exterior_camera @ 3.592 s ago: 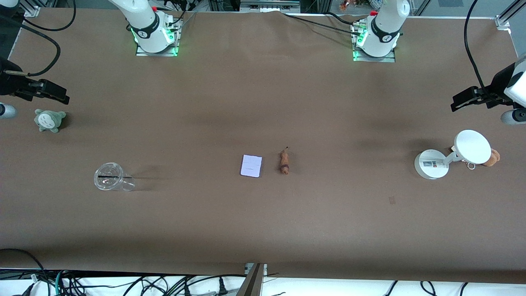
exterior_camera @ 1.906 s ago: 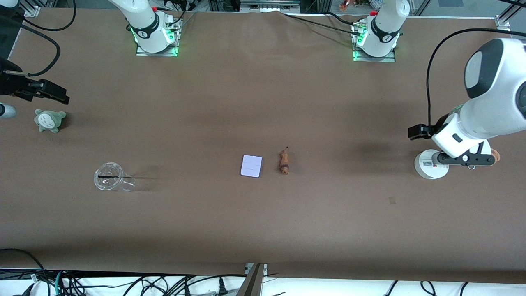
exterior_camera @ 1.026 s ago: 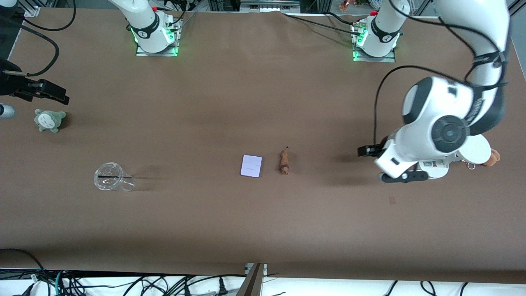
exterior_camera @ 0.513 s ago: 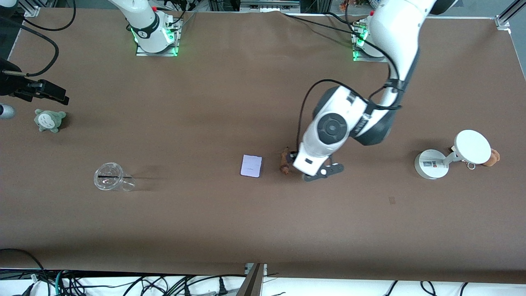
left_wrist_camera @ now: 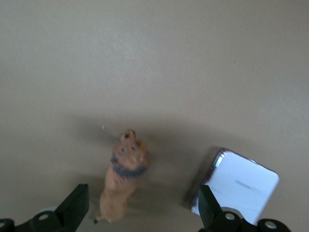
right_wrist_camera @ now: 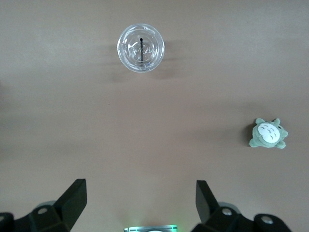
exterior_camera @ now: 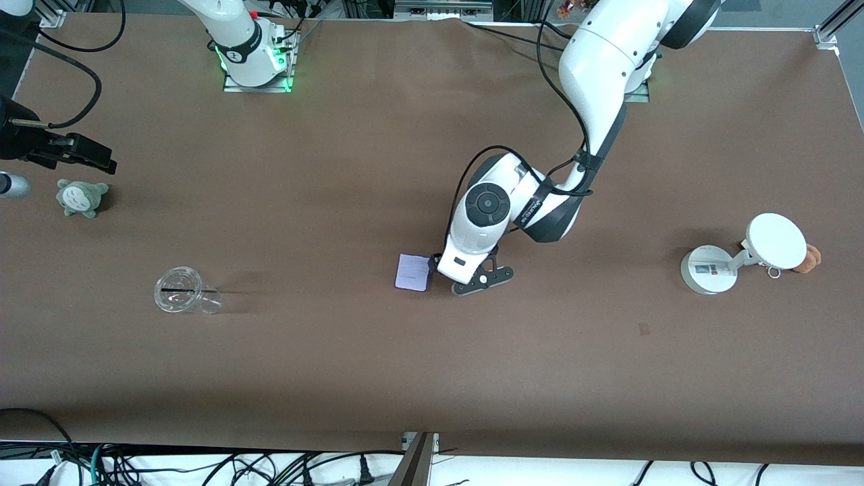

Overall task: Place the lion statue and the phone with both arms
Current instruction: 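Grasp the lion with the left gripper while the right gripper reaches the phone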

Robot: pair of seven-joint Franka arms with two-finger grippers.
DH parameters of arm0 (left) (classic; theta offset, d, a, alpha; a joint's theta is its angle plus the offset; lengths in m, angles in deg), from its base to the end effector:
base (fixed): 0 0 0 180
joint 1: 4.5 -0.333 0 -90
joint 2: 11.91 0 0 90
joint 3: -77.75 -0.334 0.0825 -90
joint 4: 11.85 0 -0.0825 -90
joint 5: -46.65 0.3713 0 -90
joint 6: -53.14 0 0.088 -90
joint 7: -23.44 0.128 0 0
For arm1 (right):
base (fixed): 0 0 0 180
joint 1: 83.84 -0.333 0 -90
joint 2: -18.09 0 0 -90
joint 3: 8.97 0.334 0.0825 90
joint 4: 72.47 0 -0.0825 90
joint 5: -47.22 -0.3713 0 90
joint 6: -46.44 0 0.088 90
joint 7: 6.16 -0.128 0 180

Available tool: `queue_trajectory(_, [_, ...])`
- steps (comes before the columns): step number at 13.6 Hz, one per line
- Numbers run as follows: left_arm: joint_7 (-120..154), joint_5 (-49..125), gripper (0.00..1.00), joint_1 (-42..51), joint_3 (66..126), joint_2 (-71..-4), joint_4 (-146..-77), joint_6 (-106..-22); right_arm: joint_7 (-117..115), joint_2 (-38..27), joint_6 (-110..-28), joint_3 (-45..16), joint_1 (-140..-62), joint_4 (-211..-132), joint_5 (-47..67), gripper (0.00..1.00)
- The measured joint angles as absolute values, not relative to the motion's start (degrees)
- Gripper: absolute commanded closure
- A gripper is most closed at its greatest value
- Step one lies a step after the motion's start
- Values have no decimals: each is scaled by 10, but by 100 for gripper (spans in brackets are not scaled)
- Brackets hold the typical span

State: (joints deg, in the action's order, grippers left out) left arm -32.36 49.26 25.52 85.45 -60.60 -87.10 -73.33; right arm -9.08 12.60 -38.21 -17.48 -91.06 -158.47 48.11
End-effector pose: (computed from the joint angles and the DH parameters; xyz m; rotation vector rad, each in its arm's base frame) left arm 0.6118 -0.4399 0.2324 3.0180 0.5137 -0.0157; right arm 0.5592 -0.0106 0.5934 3.1027 -0.1151 -0.1832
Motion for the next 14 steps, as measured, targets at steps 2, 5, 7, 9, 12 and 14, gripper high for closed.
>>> queue_trajectory(2, [-324,506,0,255,851,-609,-870,-734,-91,121,-383,-175,-910,-1585,481,0])
queue_trajectory(5, [-324,510,8,256,851,-614,-870,-749,-91,102,-383,-175,-910,-1585,481,0])
queue_trajectory(7, [-329,510,8,256,851,-614,-870,-750,-91,86,-383,-175,-909,-1585,481,0])
queue_trajectory(9, [-334,511,8,259,851,-616,-870,-750,-83,78,-383,-175,-909,-1585,481,0])
queue_trajectory(12, [-337,511,8,262,851,-623,-870,-750,-62,78,-383,-175,-909,-1585,481,0])
queue_trajectory(14, [-337,518,10,262,851,-628,-870,-750,-59,77,-382,-175,-909,-1585,481,0])
